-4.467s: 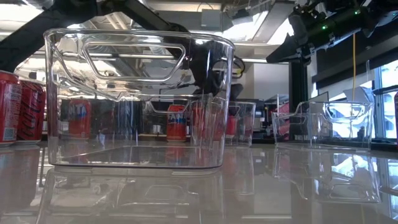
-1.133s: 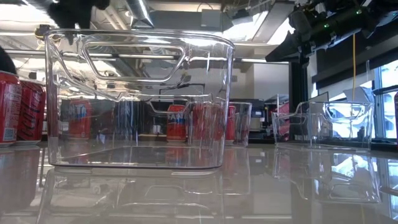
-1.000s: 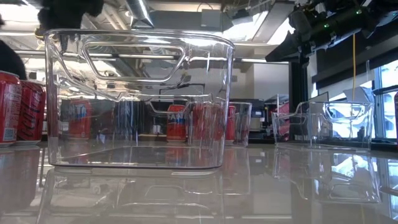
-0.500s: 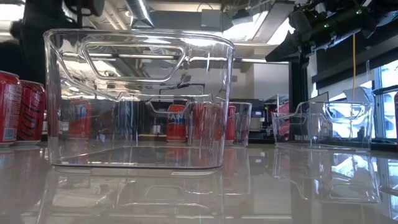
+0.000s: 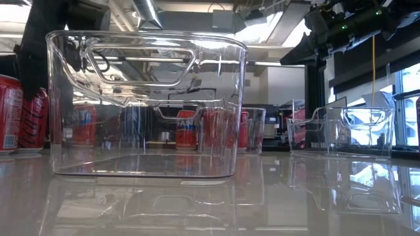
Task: Sort soda cans
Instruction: Put the left red-black soda can into the top left transparent bin
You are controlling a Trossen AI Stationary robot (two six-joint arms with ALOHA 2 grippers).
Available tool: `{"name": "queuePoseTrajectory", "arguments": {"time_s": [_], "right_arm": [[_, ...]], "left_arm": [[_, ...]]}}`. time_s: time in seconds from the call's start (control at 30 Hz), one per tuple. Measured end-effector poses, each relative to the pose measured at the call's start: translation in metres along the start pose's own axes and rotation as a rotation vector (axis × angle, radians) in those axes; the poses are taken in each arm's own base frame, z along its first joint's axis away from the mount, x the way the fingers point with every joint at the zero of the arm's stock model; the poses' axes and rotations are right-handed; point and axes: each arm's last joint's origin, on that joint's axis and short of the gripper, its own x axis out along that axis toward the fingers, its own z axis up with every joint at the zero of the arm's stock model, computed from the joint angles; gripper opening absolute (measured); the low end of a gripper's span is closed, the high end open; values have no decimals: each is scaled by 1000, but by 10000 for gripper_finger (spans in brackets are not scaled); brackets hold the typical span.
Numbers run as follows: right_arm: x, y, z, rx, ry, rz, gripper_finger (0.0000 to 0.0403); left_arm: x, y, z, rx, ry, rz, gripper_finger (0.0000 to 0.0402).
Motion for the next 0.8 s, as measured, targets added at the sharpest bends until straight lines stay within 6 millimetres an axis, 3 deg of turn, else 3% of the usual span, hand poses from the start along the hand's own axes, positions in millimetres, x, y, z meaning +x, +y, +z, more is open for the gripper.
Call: {"name": "queuePoseTrajectory", "arguments": {"time_s": [0.37,0.7,0.8], "right_arm": [[0,0,0,-3,0,0,19],[0,0,0,0,1,0,19],[0,0,0,0,1,0,19]], "left_arm": [[6,2,4,24,-14,-14,387],[10,2,4,103,-14,2,306],[10,2,4,114,-19,3,298]]}}
